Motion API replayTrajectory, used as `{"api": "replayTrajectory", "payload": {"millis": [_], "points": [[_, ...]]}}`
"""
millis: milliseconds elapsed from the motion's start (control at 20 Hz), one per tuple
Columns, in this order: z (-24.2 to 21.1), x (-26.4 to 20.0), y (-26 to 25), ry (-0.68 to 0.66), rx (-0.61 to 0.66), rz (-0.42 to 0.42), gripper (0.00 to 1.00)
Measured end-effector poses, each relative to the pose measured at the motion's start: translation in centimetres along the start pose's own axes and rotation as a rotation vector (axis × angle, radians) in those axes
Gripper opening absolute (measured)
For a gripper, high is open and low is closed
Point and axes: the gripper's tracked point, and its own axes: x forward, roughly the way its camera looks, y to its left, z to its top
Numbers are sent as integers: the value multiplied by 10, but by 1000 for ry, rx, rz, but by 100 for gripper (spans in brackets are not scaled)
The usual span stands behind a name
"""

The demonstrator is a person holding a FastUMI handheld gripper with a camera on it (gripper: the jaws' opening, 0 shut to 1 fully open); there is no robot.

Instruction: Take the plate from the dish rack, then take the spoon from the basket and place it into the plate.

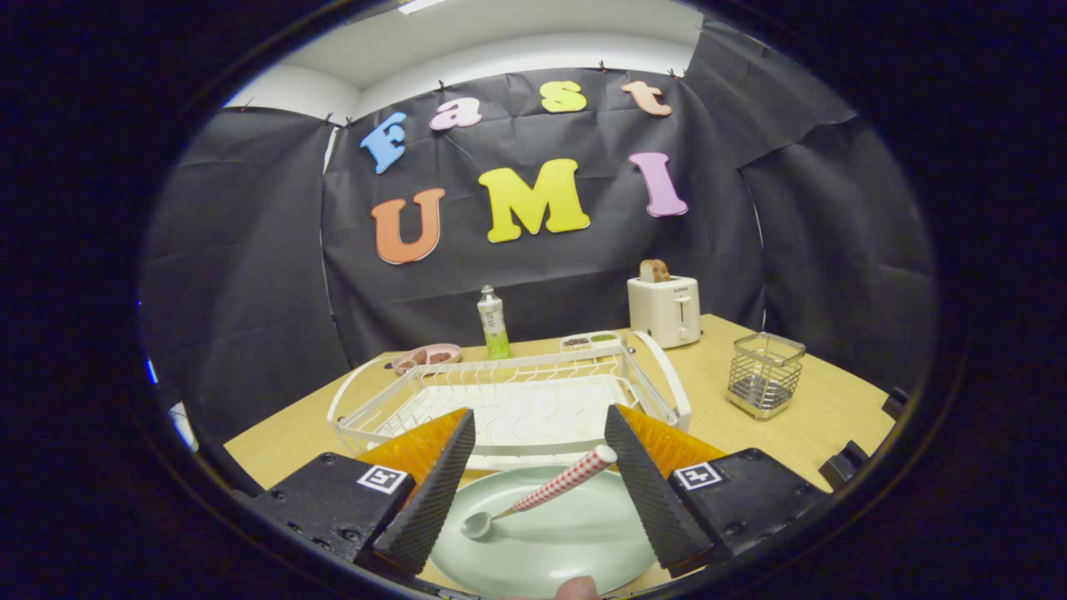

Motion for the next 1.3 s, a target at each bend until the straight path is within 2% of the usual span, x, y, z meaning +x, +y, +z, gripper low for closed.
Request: {"api": "replayTrajectory", "payload": {"millis": [200, 450, 650, 950, 1300], "points": [[18, -7, -14, -47, -14, -29, 100], [49, -16, -20, -126, -85, -20, 100], [66, -24, -30, -143, -73, -31, 100], [74, -39, -46, -149, -129, -48, 100], [78, -44, -60, -163, -139, -60, 100]]}}
